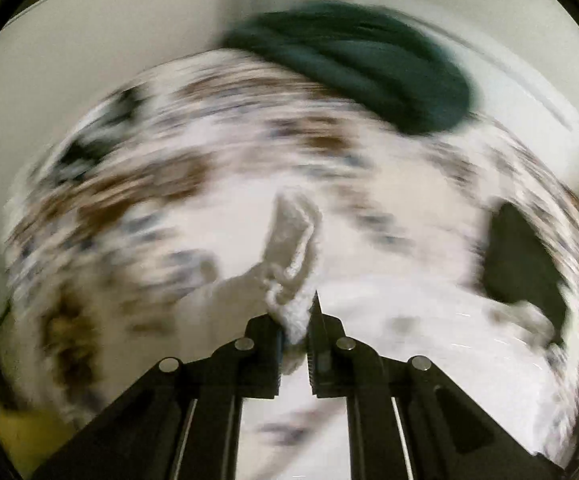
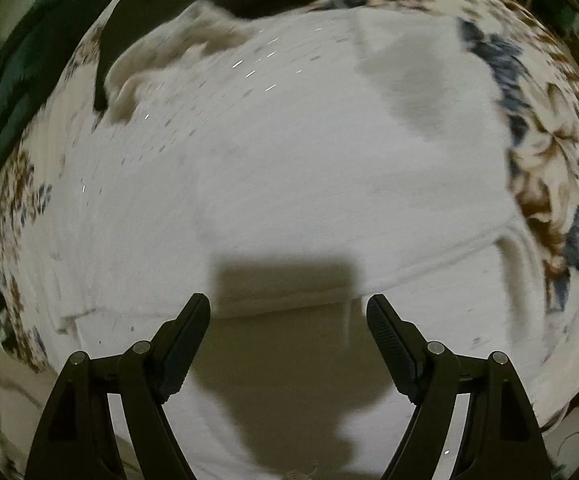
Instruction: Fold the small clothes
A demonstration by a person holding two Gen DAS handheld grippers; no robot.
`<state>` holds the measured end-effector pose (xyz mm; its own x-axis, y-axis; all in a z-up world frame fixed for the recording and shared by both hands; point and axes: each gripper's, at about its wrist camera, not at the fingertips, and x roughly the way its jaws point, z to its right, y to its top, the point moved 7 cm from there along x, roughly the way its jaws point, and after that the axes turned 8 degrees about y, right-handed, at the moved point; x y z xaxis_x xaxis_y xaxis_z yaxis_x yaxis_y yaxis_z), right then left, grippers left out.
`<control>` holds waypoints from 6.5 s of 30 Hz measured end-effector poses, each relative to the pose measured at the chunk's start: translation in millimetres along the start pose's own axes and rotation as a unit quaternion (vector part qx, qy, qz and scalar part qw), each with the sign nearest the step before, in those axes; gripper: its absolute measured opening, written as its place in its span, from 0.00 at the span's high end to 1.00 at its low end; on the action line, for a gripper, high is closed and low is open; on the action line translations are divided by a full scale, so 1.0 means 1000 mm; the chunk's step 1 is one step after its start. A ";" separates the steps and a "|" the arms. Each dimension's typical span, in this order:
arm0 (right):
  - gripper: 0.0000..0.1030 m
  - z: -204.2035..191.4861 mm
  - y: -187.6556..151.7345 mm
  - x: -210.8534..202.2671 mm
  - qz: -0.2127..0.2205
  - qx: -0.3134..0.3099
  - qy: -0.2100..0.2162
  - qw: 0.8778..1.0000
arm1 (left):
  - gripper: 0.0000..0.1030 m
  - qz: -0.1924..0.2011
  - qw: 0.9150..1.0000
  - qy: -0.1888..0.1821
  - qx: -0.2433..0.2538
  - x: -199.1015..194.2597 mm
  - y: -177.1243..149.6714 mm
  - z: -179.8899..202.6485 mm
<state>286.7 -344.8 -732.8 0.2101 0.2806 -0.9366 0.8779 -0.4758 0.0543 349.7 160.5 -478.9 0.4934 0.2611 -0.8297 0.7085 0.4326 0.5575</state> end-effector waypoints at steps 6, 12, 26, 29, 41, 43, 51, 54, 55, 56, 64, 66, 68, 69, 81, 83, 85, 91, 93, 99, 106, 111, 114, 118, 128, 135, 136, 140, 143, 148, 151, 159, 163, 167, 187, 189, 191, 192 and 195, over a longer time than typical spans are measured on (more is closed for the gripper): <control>0.20 0.068 0.022 -0.023 0.022 0.043 -0.003 0.999 | 0.93 -0.002 0.979 -0.140 0.148 -0.036 -0.040 0.222; 0.20 0.122 0.034 -0.034 0.018 0.077 -0.014 0.997 | 0.90 -0.054 0.951 -0.197 0.231 -0.054 -0.117 0.334; 0.20 0.084 0.078 -0.052 0.027 0.089 0.123 0.988 | 0.19 -0.017 0.978 -0.032 0.206 -0.013 -0.088 0.210; 0.20 0.050 0.095 -0.021 0.017 0.087 0.129 0.988 | 0.18 -0.026 0.986 0.019 0.165 0.004 -0.074 0.148; 0.66 0.015 0.127 0.048 -0.029 0.093 0.055 0.994 | 0.18 -0.055 0.982 0.130 0.121 0.044 -0.071 0.050; 0.97 0.016 0.125 0.038 -0.010 0.064 0.022 0.998 | 0.18 -0.054 0.982 0.131 0.121 0.046 -0.068 0.048; 0.98 0.051 0.146 -0.003 0.053 0.081 -0.013 0.995 | 0.18 -0.045 0.987 0.110 0.112 0.059 -0.037 0.060; 0.98 0.056 0.152 0.000 0.053 0.075 -0.027 0.995 | 0.18 -0.040 0.987 0.098 0.121 0.070 -0.026 0.075; 0.98 0.058 0.152 0.000 0.053 0.069 -0.033 0.996 | 0.18 -0.038 0.986 0.095 0.132 0.077 -0.023 0.085; 0.98 0.060 0.154 0.001 0.050 0.062 -0.036 0.996 | 0.18 -0.039 0.984 0.095 0.142 0.085 -0.021 0.092; 0.63 0.076 0.137 0.000 0.012 0.033 -0.075 0.997 | 0.18 -0.061 0.971 0.103 0.208 0.129 -0.031 0.116; 0.61 0.072 0.133 -0.015 0.041 0.036 -0.045 0.997 | 0.18 -0.054 0.970 0.101 0.214 0.124 -0.030 0.117; 0.61 0.062 0.129 -0.019 0.047 0.019 -0.020 0.999 | 0.18 -0.049 0.969 0.097 0.220 0.118 -0.032 0.117; 0.59 0.054 0.126 -0.016 0.042 0.004 -0.009 0.999 | 0.18 -0.050 0.968 0.098 0.223 0.118 -0.035 0.117; 0.87 0.061 0.101 0.026 -0.044 -0.005 -0.031 0.999 | 0.18 -0.056 0.960 0.094 0.257 0.132 -0.055 0.117; 0.84 0.062 0.098 0.015 -0.061 0.001 -0.001 0.998 | 0.18 -0.052 0.962 0.086 0.254 0.123 -0.054 0.118; 0.61 0.069 0.096 -0.008 -0.061 0.002 0.011 0.998 | 0.18 -0.046 0.964 0.075 0.253 0.108 -0.055 0.120; 0.44 0.114 0.079 -0.054 -0.057 -0.092 -0.071 0.992 | 0.18 -0.042 0.966 0.045 0.249 0.045 -0.088 0.132; 0.44 0.128 0.070 -0.041 -0.083 -0.102 -0.059 0.990 | 0.18 -0.041 0.965 0.049 0.253 0.027 -0.105 0.135; 0.86 0.146 0.081 0.013 -0.120 -0.071 0.070 0.988 | 0.18 -0.061 0.961 0.097 0.252 -0.016 -0.181 0.146; 1.00 0.199 0.107 -0.013 -0.092 -0.050 0.073 0.992 | 0.18 -0.101 0.965 0.131 0.202 -0.039 -0.244 0.154; 0.72 0.193 0.104 -0.018 -0.158 -0.073 0.159 0.972 | 0.18 -0.113 0.961 0.129 0.218 -0.048 -0.289 0.172; 0.50 0.184 0.098 0.005 -0.192 -0.083 0.166 0.963 | 0.18 -0.123 0.957 0.123 0.231 -0.054 -0.313 0.178; 0.99 0.172 0.085 0.010 -0.187 -0.135 0.159 0.960 | 0.18 -0.127 0.955 0.119 0.242 -0.063 -0.334 0.185; 0.93 0.165 0.108 -0.013 -0.196 -0.150 0.185 0.951 | 0.18 -0.142 0.950 0.117 0.251 -0.091 -0.380 0.185; 0.92 0.156 0.085 0.024 -0.219 -0.216 0.134 0.942 | 0.18 -0.171 0.947 0.123 0.241 -0.100 -0.406 0.176; 0.93 0.160 0.089 0.021 -0.205 -0.208 0.129 0.948 | 0.18 -0.171 0.947 0.123 0.242 -0.101 -0.407 0.175; 0.94 0.186 0.100 0.008 -0.196 -0.143 0.131 0.961 | 0.18 -0.171 0.947 0.105 0.251 -0.106 -0.417 0.181; 0.93 0.191 0.097 0.003 -0.203 -0.152 0.139 0.957 | 0.18 -0.166 0.942 0.084 0.280 -0.109 -0.433 0.197; 0.54 0.179 0.110 -0.004 -0.225 -0.165 0.166 0.946 | 0.18 -0.158 0.925 0.057 0.342 -0.105 -0.469 0.229; 0.45 0.180 0.138 -0.010 -0.219 -0.136 0.189 0.947 | 0.18 -0.169 0.915 0.036 0.364 -0.097 -0.493 0.247; 0.39 0.187 0.207 0.010 -0.228 -0.069 0.253 0.938 | 0.87 -0.137 0.908 0.001 0.395 -0.093 -0.496 0.282; 0.39 0.145 0.205 0.036 -0.236 -0.062 0.285 0.927 | 0.97 -0.131 0.920 -0.008 0.370 -0.107 -0.478 0.277; 0.47 0.109 0.203 0.053 -0.244 -0.072 0.290 0.922 | 0.98 -0.115 0.931 -0.019 0.345 -0.134 -0.449 0.264; 0.86 -0.094 0.173 -0.047 -0.181 -0.189 0.194 0.945 | 0.98 -0.106 0.984 -0.012 0.140 -0.172 -0.293 0.106; 0.86 -0.139 0.158 -0.039 -0.181 -0.201 0.183 0.945 | 0.98 -0.114 0.987 -0.015 0.108 -0.163 -0.281 0.080; 0.86 -0.190 0.138 -0.023 -0.179 -0.222 0.167 0.944 | 0.98 -0.128 0.989 -0.021 0.073 -0.147 -0.271 0.051; 0.86 -0.212 0.128 -0.014 -0.182 -0.233 0.158 0.942 | 0.98 -0.135 0.989 -0.025 0.056 -0.139 -0.267 0.036; 0.87 -0.273 0.099 0.023 -0.182 -0.252 0.129 0.941 | 0.98 -0.155 0.987 -0.031 0.015 -0.113 -0.258 -0.008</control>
<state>495.7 -157.7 -654.4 -0.1041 0.5733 -0.8127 0.9909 0.1296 -0.0354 107.3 26.0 -529.1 0.2797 0.0673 -0.9577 0.8444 0.4576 0.2787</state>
